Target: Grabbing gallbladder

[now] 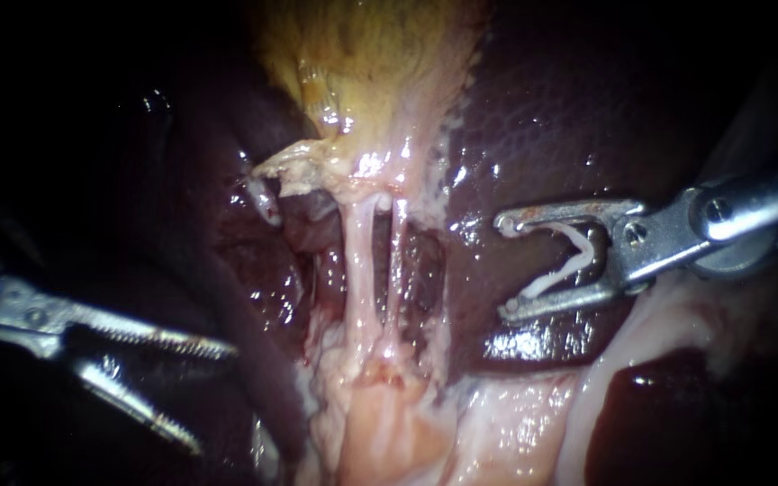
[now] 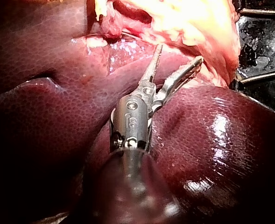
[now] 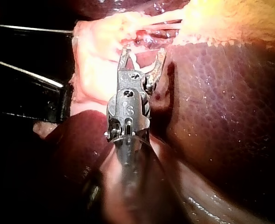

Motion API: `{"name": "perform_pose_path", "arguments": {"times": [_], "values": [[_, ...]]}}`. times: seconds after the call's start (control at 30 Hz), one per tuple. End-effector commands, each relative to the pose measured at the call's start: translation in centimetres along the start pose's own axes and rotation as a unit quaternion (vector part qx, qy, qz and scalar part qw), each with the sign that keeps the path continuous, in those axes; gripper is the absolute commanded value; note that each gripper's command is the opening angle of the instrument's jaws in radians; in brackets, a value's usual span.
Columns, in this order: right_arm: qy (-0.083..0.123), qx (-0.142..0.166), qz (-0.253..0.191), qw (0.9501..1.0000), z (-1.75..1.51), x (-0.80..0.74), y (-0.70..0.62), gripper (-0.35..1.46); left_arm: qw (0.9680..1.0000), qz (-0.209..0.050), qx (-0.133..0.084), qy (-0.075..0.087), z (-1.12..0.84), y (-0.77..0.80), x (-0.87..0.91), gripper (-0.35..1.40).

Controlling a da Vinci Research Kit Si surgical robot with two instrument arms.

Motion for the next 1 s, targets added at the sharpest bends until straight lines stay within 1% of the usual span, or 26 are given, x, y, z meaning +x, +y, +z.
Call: {"name": "perform_pose_path", "arguments": {"times": [0.03,0.07,0.13,0.33,0.37,0.43,0.47,0.5,0.53,0.57,0.6,0.63,0.7,0.77,0.83,0.93,1.0], "values": [[0.0,0.0,0.0,1.0,0.0,0.0,0.0,0.44,1.0,0.0,-0.001,0.0,0.0,0.0,0.0,0.66],[0.0,0.0,0.0,1.0,0.0,0.0,0.0,0.44,1.0,0.0,-0.001,0.0,-0.01,-0.01,0.01,0.68],[0.0,0.0,0.0,1.0,0.0,0.0,0.0,0.44,1.0,-0.009,0.002,0.001,-0.02,-0.02,0.01,0.68],[0.0,0.0,0.0,1.0,0.01,0.0,0.01,0.44,0.999,-0.033,0.029,0.0,-0.07,-0.17,0.1,0.68],[0.0,0.0,0.0,1.0,0.01,0.0,0.01,0.44,0.9988,-0.034,0.036,0.003,-0.09,-0.21,0.13,0.66],[0.0,0.0,0.0,1.0,0.01,0.0,0.01,0.44,0.9974,-0.046,0.055,0.012,-0.15,-0.29,0.2,0.61],[0.0,0.0,0.0,1.0,0.01,0.0,0.01,0.44,0.9966,-0.048,0.065,0.016,-0.18,-0.34,0.24,0.61],[0.0,0.0,0.0,1.0,0.01,0.0,0.01,0.44,0.9953,-0.054,0.077,0.024,-0.21,-0.39,0.29,0.61],[0.0,0.0,0.0,1.0,0.01,0.0,0.01,0.44,0.9934,-0.058,0.092,0.033,-0.26,-0.46,0.35,0.61],[0.0,0.0,0.0,1.0,0.01,0.0,0.01,0.44,0.992,-0.062,0.101,0.042,-0.29,-0.51,0.39,0.61],[0.0,0.0,0.0,1.0,0.01,0.0,0.01,0.44,0.9907,-0.066,0.108,0.051,-0.33,-0.55,0.43,0.61],[0.0,0.0,0.0,1.0,0.01,0.0,0.01,0.44,0.9887,-0.072,0.115,0.064,-0.37,-0.61,0.48,0.61],[0.0,-0.001,0.0,1.0,0.02,0.0,0.01,0.44,0.9854,-0.08,0.128,0.079,-0.41,-0.68,0.53,0.61],[0.0,-0.001,0.0,1.0,0.02,0.0,0.01,0.44,0.9811,-0.089,0.143,0.096,-0.43,-0.74,0.58,0.61],[0.0,-0.001,0.001,1.0,0.02,0.0,0.02,0.44,0.9772,-0.095,0.155,0.11,-0.41,-0.78,0.62,0.56],[0.0,-0.001,0.001,1.0,0.03,0.0,0.02,0.44,0.9752,-0.099,0.154,0.124,-0.31,-0.83,0.7,0.47],[0.0,-0.001,0.001,1.0,0.03,0.0,0.02,0.44,0.9743,-0.099,0.155,0.13,-0.23,-0.86,0.74,0.44]]}}
